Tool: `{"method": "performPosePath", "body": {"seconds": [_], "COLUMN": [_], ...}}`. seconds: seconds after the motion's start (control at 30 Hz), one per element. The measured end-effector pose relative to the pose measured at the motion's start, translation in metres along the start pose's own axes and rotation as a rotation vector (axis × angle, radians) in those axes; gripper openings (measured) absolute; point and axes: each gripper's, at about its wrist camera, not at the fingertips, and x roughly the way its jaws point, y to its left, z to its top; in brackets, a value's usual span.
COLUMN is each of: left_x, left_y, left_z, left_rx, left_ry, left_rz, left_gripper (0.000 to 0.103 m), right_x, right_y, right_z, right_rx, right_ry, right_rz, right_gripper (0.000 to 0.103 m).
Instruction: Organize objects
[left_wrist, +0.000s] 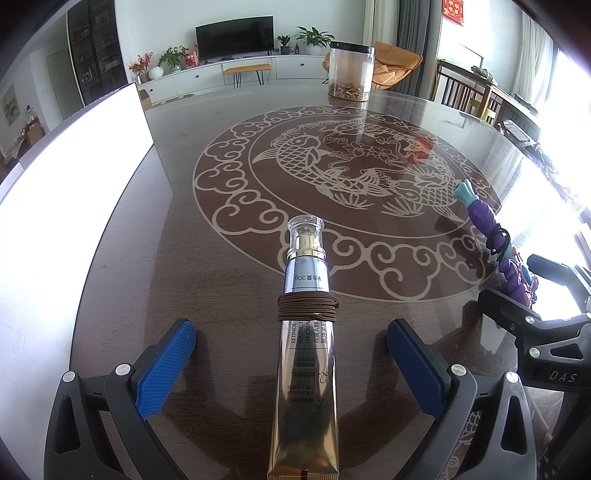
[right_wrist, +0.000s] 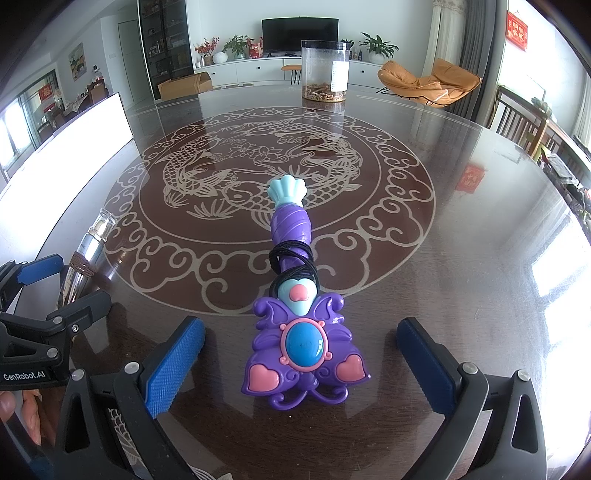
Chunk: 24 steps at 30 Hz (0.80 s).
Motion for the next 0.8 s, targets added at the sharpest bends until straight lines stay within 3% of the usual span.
{"method": "performPosePath", "body": {"seconds": [0.2,0.4,0.5,0.63,0.7,0.73,0.77,0.8], "left_x": [-0.001,-0.001,-0.003,0.0,-0.004,-0.006,-0.01,-0.016], "left_y": [0.001,0.008,0.016,0.011,0.008,0.009,0.009,0.008], "left_z": [0.004,0.016,0.018,0.015,0.013,0.011,0.01,0.009], "left_rx": [0.007,0.128,0.112,0.15,0.172,0.172,0.175,0.185], "left_ry": [0.016,0.157,0.148,0.14,0.102,0.089,0.074,0.062], "left_rz": [-0.005,-0.097,-0.144,-0.103,-0.096,-0.098,-0.099,-0.105], "left_gripper": [0.103,0.103,0.103,0.103,0.097,0.086,0.057,0.04], "right_x": [0.0,0.0,0.0,0.0,0.0,0.0,0.0,0.0], "right_y": [0.0,0.0,0.0,0.0,0.0,0.0,0.0,0.0], "right_z": [0.0,0.0,0.0,0.0,0.0,0.0,0.0,0.0], "right_rx": [0.0,0.0,0.0,0.0,0.0,0.0,0.0,0.0], "right_ry": [0.0,0.0,0.0,0.0,0.0,0.0,0.0,0.0], "right_rz": [0.0,0.0,0.0,0.0,0.0,0.0,0.0,0.0], "right_gripper": [0.103,0.103,0.103,0.103,0.103,0.103,0.103,0.103]}}
